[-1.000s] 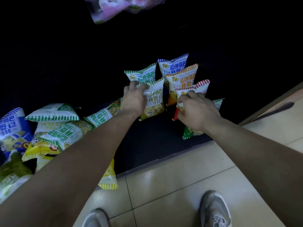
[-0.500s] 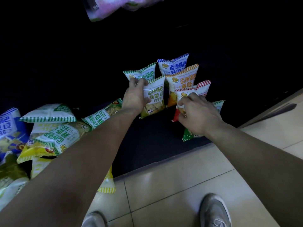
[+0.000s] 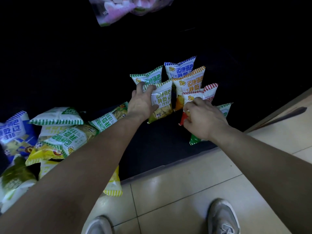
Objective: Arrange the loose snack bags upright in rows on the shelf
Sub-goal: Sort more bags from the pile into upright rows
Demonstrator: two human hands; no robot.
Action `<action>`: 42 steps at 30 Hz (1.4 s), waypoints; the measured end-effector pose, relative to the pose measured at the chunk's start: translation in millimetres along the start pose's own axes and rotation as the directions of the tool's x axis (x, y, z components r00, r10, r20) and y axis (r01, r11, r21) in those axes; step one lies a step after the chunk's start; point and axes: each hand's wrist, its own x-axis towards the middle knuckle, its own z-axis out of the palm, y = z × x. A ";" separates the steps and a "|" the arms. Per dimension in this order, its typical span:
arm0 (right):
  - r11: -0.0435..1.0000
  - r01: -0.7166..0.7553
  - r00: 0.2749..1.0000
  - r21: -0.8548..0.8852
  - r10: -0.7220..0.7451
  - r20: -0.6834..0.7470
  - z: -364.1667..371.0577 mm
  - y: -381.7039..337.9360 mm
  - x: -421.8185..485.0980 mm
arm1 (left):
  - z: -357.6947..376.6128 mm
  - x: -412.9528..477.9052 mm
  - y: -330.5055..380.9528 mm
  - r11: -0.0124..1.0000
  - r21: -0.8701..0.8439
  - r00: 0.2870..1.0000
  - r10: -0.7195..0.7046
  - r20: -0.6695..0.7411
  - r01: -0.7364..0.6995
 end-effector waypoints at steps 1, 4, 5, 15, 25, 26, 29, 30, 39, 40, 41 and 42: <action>1.000 0.004 1.000 -0.005 -0.004 -0.001 -0.8 -0.8 0.0 | -1.9 0.0 0.1 1.000 -0.001 1.000 -0.002 0.009 0.002; 1.000 0.006 1.000 -0.006 -0.006 -0.011 -6.3 -3.2 -0.9 | -10.0 -2.2 -0.1 1.000 -0.004 1.000 0.000 0.030 0.000; 1.000 0.006 1.000 -0.007 -0.006 -0.015 -8.4 -4.3 -1.7 | -12.7 -4.2 -0.7 1.000 0.000 0.999 0.004 0.036 -0.004; 0.998 0.054 0.999 -0.044 -0.054 0.001 -21.1 -18.2 -13.9 | -44.6 -23.7 -9.4 0.995 0.098 0.995 0.025 0.098 -0.034; 0.961 0.273 0.923 -0.042 -0.250 0.292 34.1 -132.4 42.7 | -116.9 -116.2 -151.3 0.975 0.179 0.944 -0.177 0.278 0.130; 0.964 0.264 0.922 -0.031 -0.243 0.300 46.6 -142.7 53.7 | -116.3 -120.5 -165.3 0.975 0.146 0.949 -0.197 0.245 0.165; 0.989 0.149 0.956 0.011 -0.147 0.255 81.7 -164.1 85.8 | -114.9 -124.1 -189.4 0.972 0.053 0.964 -0.234 0.128 0.229; 0.995 0.087 0.960 0.040 -0.095 0.263 92.0 -168.3 96.0 | -111.9 -125.4 -193.1 0.969 0.027 0.963 -0.246 0.108 0.244; 0.921 -0.083 0.981 0.382 0.008 0.193 123.4 -181.1 134.2 | -82.9 -124.0 -201.5 0.973 -0.001 0.973 -0.230 0.033 0.230; 0.921 -0.065 0.989 0.383 0.009 0.146 120.0 -181.5 131.6 | -81.7 -124.2 -200.1 0.973 0.000 0.972 -0.229 0.044 0.229; 0.926 -0.048 0.994 0.375 0.007 0.110 116.2 -181.7 128.5 | -81.3 -124.9 -197.7 0.975 0.003 0.973 -0.223 0.055 0.224; 0.933 -0.028 0.996 0.360 -0.004 0.089 111.7 -182.2 124.8 | -81.8 -126.0 -195.0 0.976 0.008 0.974 -0.217 0.064 0.217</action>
